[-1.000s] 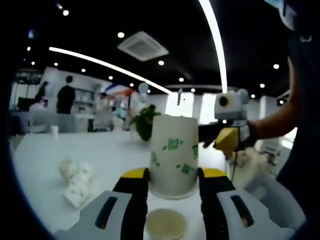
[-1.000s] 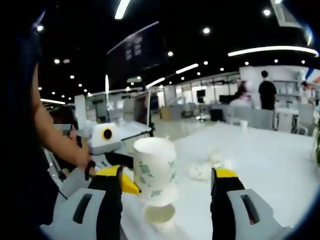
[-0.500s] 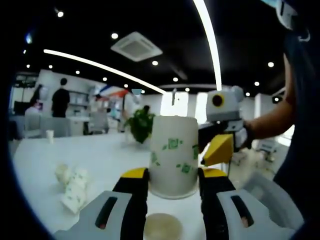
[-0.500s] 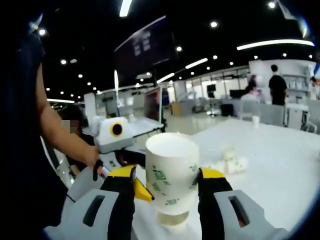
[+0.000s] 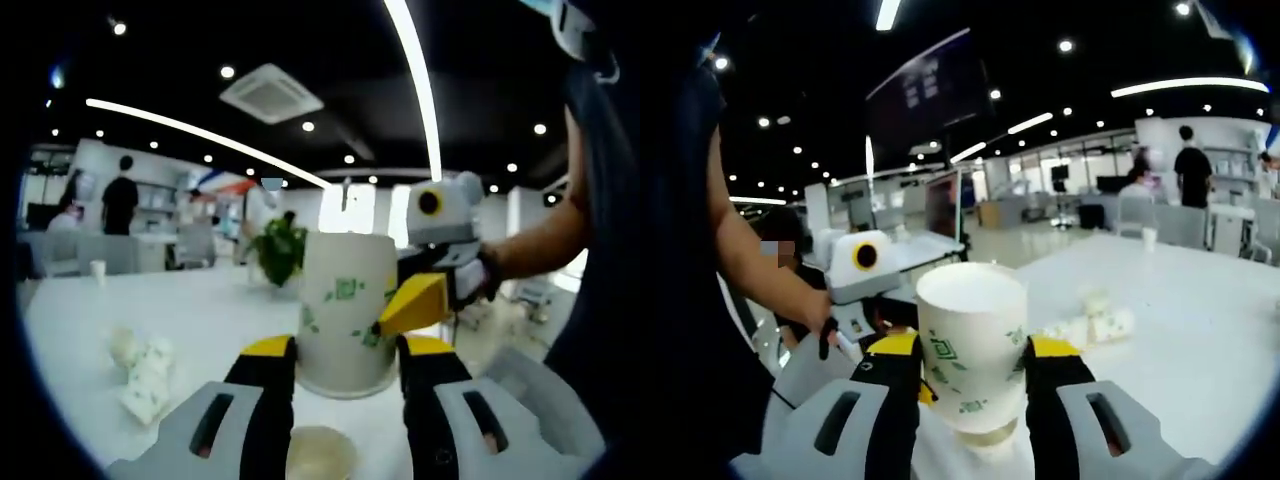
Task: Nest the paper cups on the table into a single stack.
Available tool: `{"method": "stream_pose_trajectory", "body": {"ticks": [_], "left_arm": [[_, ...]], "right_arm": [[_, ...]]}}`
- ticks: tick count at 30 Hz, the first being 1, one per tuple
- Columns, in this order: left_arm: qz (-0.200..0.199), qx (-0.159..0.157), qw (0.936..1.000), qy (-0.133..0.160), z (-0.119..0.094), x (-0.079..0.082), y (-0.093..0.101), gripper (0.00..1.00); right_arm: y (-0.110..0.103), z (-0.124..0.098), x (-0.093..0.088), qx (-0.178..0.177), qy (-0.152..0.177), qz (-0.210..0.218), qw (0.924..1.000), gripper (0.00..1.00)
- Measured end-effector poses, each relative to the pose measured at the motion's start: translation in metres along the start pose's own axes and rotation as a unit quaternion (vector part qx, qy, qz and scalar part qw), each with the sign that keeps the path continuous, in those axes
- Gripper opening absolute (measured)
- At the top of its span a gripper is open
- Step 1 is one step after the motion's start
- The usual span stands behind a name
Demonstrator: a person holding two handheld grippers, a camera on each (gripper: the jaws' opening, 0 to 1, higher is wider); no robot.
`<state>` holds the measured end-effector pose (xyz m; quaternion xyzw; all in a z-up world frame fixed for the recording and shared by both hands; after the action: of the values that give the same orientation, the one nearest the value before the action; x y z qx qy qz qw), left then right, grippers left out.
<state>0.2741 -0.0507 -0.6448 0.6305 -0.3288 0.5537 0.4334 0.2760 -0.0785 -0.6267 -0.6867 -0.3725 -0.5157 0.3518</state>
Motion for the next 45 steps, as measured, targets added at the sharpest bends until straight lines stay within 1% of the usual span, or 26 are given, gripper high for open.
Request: {"method": "stream_pose_trajectory", "body": {"ticks": [5, 6, 7, 10, 13, 16, 18, 20, 24, 26, 27, 29, 32, 34, 35, 38, 39, 40, 44, 45], "left_arm": [[0.004, -0.002, 1.0000, -0.005, -0.001, 0.000, 0.001, 0.42], [0.003, -0.002, 0.9999, -0.010, -0.002, -0.002, 0.000, 0.44], [-0.007, -0.002, 0.9996, -0.028, -0.002, -0.007, -0.001, 0.46], [-0.012, -0.005, 0.9990, -0.042, -0.006, -0.012, -0.004, 0.53], [-0.014, -0.001, 0.9989, -0.045, -0.013, -0.010, -0.007, 0.57], [-0.018, 0.010, 0.9990, -0.039, -0.021, -0.003, -0.015, 0.58], [-0.014, 0.018, 0.9992, -0.033, -0.025, 0.004, -0.020, 0.59], [-0.016, 0.020, 0.9992, -0.029, -0.027, 0.011, -0.022, 0.59], [-0.008, 0.012, 0.9996, -0.025, -0.022, 0.023, -0.016, 0.59], [-0.012, -0.001, 0.9995, -0.029, -0.017, 0.026, -0.008, 0.58], [-0.011, -0.006, 0.9993, -0.034, -0.015, 0.025, -0.006, 0.58], [0.001, -0.010, 0.9992, -0.040, -0.011, 0.024, -0.002, 0.58], [-0.015, -0.019, 0.9988, -0.043, -0.006, 0.025, 0.006, 0.55], [-0.022, -0.024, 0.9979, -0.055, -0.004, 0.020, 0.007, 0.51], [-0.019, -0.024, 0.9978, -0.059, -0.003, 0.019, 0.007, 0.48], [-0.020, -0.029, 0.9972, -0.066, -0.003, 0.016, 0.010, 0.47], [-0.023, -0.032, 0.9967, -0.071, -0.003, 0.015, 0.011, 0.46], [-0.026, -0.034, 0.9956, -0.083, -0.003, 0.012, 0.012, 0.45], [-0.017, -0.036, 0.9935, -0.106, -0.004, 0.009, 0.017, 0.39], [-0.014, -0.040, 0.9919, -0.119, -0.005, 0.006, 0.020, 0.38]], "right_arm": [[-0.003, 0.002, -0.001, 0.006, -0.008, -0.012, 0.9999, 0.35], [-0.004, 0.002, 0.000, 0.007, -0.005, -0.014, 0.9999, 0.35], [-0.004, 0.002, 0.001, 0.007, -0.004, -0.014, 0.9999, 0.35], [-0.001, 0.002, 0.002, 0.005, -0.005, -0.017, 0.9998, 0.35], [0.000, 0.001, 0.003, 0.002, -0.009, -0.021, 0.9997, 0.35], [0.002, -0.001, 0.000, 0.000, -0.018, -0.028, 0.9994, 0.35], [0.003, -0.002, -0.003, 0.000, -0.026, -0.029, 0.9992, 0.35], [0.002, -0.002, -0.007, 0.003, -0.041, -0.032, 0.9986, 0.35], [-0.004, 0.001, -0.017, 0.013, -0.073, -0.057, 0.9956, 0.35], [-0.006, 0.002, -0.022, 0.014, -0.091, -0.074, 0.9930, 0.35], [-0.007, 0.003, -0.023, 0.014, -0.097, -0.080, 0.9919, 0.35], [-0.009, 0.005, -0.026, 0.018, -0.105, -0.088, 0.9905, 0.35], [-0.015, 0.005, -0.027, 0.029, -0.112, -0.093, 0.9889, 0.35], [-0.019, 0.004, -0.029, 0.039, -0.123, -0.111, 0.9854, 0.35], [-0.020, 0.004, -0.031, 0.042, -0.132, -0.126, 0.9824, 0.35], [-0.021, 0.004, -0.036, 0.045, -0.151, -0.157, 0.9751, 0.35], [-0.021, 0.004, -0.037, 0.045, -0.155, -0.160, 0.9739, 0.35], [-0.021, 0.005, -0.038, 0.045, -0.157, -0.163, 0.9729, 0.35], [-0.022, 0.006, -0.041, 0.045, -0.168, -0.173, 0.9695, 0.35], [-0.023, 0.006, -0.041, 0.046, -0.170, -0.175, 0.9687, 0.35]]}}
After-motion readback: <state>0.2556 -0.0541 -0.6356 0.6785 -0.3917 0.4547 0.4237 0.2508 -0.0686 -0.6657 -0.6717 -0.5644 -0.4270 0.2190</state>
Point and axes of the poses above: the point that each gripper's makers call its tool centre point, and the gripper's own axes: z roughly forward along the fingers, y roughly to its right, x roughly out of its top, the point moved 2 cm from there along -z, roughly backward along the fingers, and after that the axes turned 3 degrees about -z, right-handed, at the moved point
